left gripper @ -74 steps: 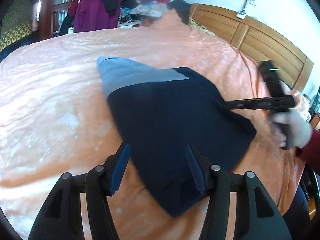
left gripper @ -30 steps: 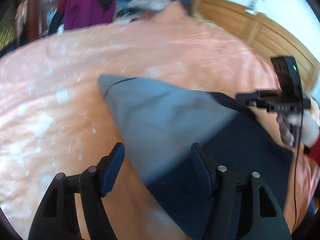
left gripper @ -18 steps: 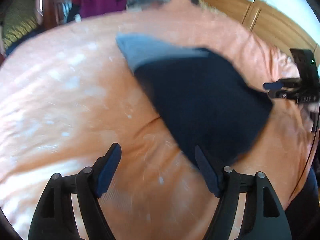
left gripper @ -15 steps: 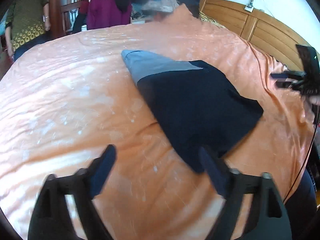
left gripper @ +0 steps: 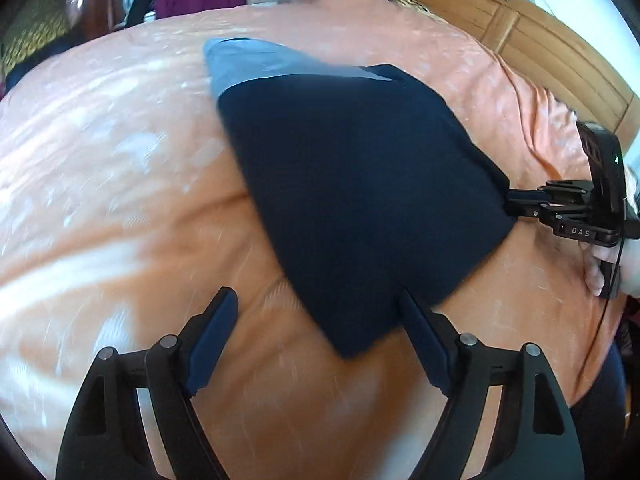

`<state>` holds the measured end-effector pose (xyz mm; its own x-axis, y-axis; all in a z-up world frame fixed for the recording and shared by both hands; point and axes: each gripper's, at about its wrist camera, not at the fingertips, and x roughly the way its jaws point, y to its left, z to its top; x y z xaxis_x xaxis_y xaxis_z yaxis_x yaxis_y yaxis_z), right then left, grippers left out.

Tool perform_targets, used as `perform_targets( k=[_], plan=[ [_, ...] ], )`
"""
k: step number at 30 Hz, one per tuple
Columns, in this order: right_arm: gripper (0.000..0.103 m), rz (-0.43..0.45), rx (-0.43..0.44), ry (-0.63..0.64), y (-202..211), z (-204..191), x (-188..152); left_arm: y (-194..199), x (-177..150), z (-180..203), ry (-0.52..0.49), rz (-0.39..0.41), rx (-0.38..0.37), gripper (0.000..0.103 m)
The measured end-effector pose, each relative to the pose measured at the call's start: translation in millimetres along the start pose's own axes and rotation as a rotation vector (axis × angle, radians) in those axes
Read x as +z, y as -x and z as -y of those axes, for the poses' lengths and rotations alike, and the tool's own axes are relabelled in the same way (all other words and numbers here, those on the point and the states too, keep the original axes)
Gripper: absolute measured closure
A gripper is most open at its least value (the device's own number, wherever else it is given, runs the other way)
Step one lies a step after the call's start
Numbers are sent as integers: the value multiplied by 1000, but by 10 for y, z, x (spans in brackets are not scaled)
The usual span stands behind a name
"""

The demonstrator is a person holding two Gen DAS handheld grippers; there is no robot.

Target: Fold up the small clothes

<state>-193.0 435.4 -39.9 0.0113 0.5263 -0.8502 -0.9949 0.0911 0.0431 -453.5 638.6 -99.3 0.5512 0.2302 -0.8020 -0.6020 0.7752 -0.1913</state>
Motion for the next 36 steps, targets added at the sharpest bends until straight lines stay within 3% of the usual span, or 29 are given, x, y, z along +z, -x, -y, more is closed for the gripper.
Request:
perform_targets(
  k=[2, 4, 6, 8, 10, 12, 14, 16, 18, 27, 36],
  plan=[
    [70, 18, -1, -40, 234, -16, -96, 144, -167, 36, -18, -8, 76, 20],
    [43, 51, 17, -62, 393, -144, -205, 317, -327, -7, 33, 13, 78, 20],
    [25, 77, 12, -87, 472, -324, -314, 437, -416, -24, 86, 34, 126, 16],
    [18, 70, 40, -124, 418, -511, -401, 562, -469, -63, 154, 61, 186, 8],
    [16, 46, 17, -162, 300, -602, -435, 611, -535, -125, 233, 70, 228, 4],
    [14, 2, -27, -189, 167, -688, -487, 493, -619, -232, 288, 13, 272, 1],
    [11, -28, -67, -204, 8, -704, -522, 342, -711, -260, 279, -39, 308, 1],
    [1, -17, -83, -185, -33, -744, -541, 301, -705, -188, 245, -50, 351, 0],
    [0, -17, -102, -174, -65, -773, -531, 255, -688, -173, 245, -70, 373, 0],
    [0, 89, -149, -229, -82, -820, -642, 212, -738, -154, 242, 40, 360, 0],
    [0, 92, -140, -222, -79, -823, -650, 187, -752, -127, 205, 46, 377, 0]
  ],
)
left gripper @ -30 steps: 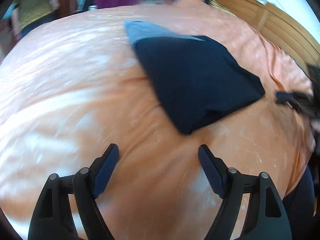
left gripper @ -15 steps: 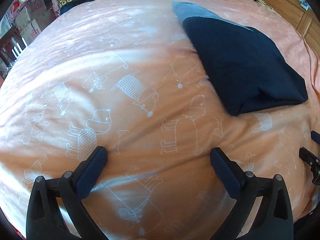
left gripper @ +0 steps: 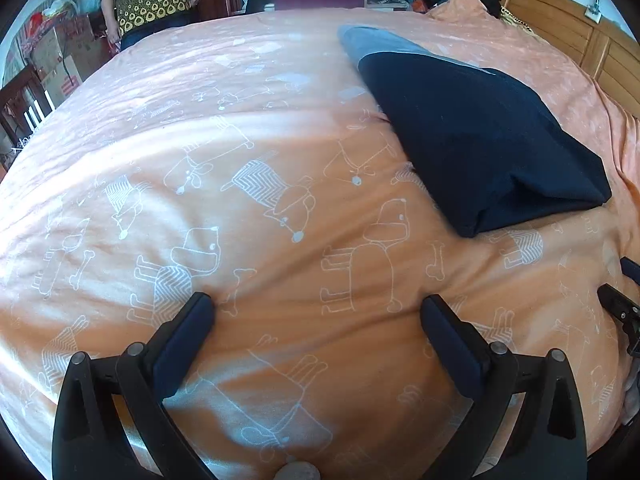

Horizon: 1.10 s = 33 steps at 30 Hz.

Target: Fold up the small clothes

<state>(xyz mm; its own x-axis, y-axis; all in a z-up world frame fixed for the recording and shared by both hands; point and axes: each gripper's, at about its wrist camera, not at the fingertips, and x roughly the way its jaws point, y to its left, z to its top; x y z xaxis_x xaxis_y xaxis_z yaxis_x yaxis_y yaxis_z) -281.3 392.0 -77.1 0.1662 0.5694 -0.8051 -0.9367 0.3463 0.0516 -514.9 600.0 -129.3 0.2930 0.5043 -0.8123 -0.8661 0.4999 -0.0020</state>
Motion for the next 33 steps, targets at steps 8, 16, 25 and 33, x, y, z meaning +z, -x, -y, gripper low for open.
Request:
perform_targets(
  k=[8, 16, 25, 33],
  plan=[
    [0, -44, -45, -19, -23, -55, 60, 18, -14, -2, 4, 7, -3, 0],
    [0, 24, -6, 4, -31, 10, 1, 23, -9, -15, 10, 16, -1, 0],
    [0, 70, 30, 2, -25, 56, -22, 20, -32, -35, 5, 42, -6, 0],
    [0, 84, 26, 7, -27, 42, -35, 12, -37, -49, 9, 48, -11, 0]
  ],
)
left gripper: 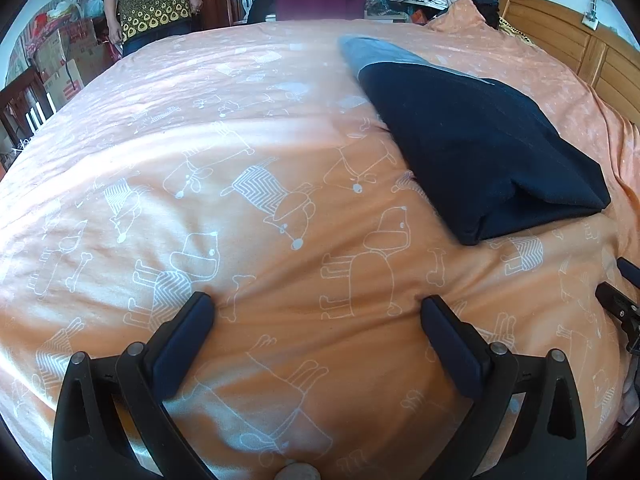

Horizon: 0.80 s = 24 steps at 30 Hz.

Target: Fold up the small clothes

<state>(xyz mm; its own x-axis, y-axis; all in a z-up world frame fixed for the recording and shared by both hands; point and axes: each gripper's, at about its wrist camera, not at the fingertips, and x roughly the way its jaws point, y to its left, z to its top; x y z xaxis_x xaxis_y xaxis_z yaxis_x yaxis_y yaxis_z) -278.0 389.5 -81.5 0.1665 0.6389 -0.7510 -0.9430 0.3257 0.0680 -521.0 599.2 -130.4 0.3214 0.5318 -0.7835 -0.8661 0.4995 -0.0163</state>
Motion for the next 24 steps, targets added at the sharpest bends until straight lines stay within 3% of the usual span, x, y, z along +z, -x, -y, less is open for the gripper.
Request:
perform_targets(
  k=[24],
  plan=[
    [0, 8, -3, -1, -1, -2, 4, 6, 0, 3, 0, 7, 2, 0]
  ],
)
